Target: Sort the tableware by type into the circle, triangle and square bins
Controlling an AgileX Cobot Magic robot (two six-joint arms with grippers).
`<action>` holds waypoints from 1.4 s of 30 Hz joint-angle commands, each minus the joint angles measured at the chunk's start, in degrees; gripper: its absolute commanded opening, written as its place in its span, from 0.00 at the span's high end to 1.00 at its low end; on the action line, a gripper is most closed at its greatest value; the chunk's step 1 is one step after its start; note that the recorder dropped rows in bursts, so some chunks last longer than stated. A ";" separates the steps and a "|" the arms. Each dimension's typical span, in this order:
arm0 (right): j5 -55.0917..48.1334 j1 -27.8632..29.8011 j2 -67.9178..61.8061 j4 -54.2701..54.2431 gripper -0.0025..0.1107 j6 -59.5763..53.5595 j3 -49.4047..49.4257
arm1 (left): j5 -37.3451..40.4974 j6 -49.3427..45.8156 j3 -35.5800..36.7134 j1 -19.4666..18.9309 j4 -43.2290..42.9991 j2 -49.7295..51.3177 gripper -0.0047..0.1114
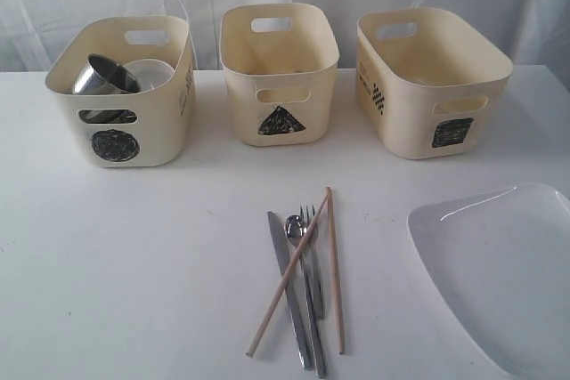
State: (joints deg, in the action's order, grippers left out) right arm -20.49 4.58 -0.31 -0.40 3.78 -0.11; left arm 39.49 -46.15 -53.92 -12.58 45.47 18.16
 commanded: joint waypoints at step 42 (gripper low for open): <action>0.43 -0.04 0.31 -0.04 0.98 0.13 0.11 | -27.61 19.23 41.98 1.26 -3.28 -13.01 0.96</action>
State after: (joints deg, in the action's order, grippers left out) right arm -20.49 4.58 -0.31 -0.40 3.88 -0.11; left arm 12.21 -35.85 -12.13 -11.34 49.74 5.52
